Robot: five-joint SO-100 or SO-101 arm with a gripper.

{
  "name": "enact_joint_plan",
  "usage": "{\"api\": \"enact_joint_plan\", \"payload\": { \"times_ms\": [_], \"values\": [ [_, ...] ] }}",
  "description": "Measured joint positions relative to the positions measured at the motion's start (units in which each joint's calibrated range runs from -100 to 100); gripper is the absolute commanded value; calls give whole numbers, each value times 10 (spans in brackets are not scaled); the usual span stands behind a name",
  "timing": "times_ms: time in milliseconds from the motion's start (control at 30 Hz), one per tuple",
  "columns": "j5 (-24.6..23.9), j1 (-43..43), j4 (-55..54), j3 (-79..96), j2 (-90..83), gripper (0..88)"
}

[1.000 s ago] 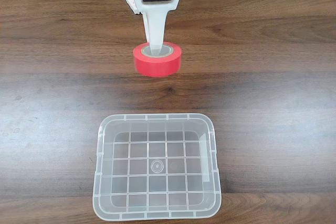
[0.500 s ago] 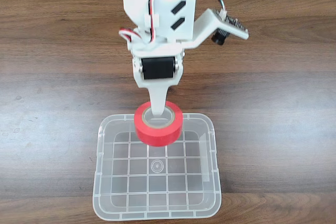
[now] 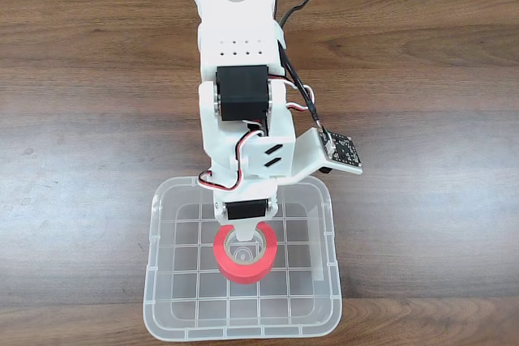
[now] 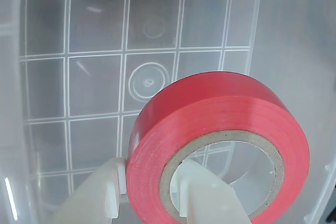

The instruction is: Grab the tape and place it in the box.

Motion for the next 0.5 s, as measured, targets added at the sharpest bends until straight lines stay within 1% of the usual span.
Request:
{"api": "enact_joint_plan", "payload": {
  "times_ms": [133,267,500],
  "values": [
    [0,0,0,-16,16,91],
    [0,0,0,-18,16,185],
    [0,0,0,-25,16,193]
  ]
}}
